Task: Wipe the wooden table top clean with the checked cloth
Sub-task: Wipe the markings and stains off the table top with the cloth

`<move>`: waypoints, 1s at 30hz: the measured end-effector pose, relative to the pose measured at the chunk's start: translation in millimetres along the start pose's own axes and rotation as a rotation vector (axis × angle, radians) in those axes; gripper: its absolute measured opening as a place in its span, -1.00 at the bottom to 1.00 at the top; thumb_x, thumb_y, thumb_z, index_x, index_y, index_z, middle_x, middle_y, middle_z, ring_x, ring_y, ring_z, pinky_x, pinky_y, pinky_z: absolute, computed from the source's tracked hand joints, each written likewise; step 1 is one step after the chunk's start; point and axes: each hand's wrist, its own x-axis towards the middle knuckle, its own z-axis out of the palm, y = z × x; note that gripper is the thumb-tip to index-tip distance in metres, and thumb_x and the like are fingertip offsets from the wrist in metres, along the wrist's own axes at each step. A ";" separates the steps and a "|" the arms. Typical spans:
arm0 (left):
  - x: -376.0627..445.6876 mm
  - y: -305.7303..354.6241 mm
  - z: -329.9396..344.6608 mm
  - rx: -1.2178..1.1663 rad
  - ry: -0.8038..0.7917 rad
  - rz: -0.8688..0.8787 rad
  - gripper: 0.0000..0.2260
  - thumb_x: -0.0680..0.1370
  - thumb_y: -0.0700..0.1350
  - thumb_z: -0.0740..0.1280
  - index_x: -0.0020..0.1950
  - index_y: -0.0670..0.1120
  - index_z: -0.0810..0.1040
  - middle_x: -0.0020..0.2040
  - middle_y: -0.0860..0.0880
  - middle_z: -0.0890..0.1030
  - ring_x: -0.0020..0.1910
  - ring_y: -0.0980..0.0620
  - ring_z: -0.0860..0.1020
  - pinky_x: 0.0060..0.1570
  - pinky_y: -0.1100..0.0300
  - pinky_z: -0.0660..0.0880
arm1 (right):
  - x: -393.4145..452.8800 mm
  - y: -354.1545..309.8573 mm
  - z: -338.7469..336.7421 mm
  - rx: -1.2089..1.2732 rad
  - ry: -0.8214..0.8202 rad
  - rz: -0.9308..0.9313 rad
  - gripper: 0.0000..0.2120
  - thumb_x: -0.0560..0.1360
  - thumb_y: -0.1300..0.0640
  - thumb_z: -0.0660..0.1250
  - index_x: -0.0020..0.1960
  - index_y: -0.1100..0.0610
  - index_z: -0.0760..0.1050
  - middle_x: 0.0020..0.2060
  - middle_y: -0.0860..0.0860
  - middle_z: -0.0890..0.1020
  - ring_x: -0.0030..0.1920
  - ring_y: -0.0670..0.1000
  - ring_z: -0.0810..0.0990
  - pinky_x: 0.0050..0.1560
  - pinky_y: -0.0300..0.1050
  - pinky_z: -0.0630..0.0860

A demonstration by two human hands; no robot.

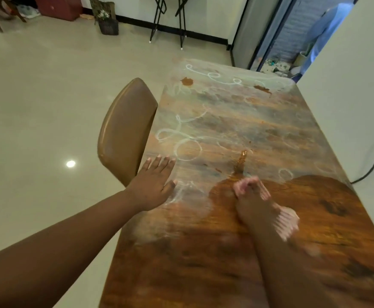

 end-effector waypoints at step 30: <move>-33.8 -39.7 -63.7 0.652 -0.107 0.088 -0.46 0.57 0.00 0.04 0.54 -0.13 0.10 0.56 -0.19 0.02 0.54 -0.16 -0.15 0.38 -0.16 -0.43 | -106.7 -135.2 39.2 -0.201 -0.100 -0.218 -0.54 0.57 0.01 -0.01 0.47 -0.07 0.17 0.47 -0.05 0.25 0.38 0.27 0.23 0.28 0.29 0.20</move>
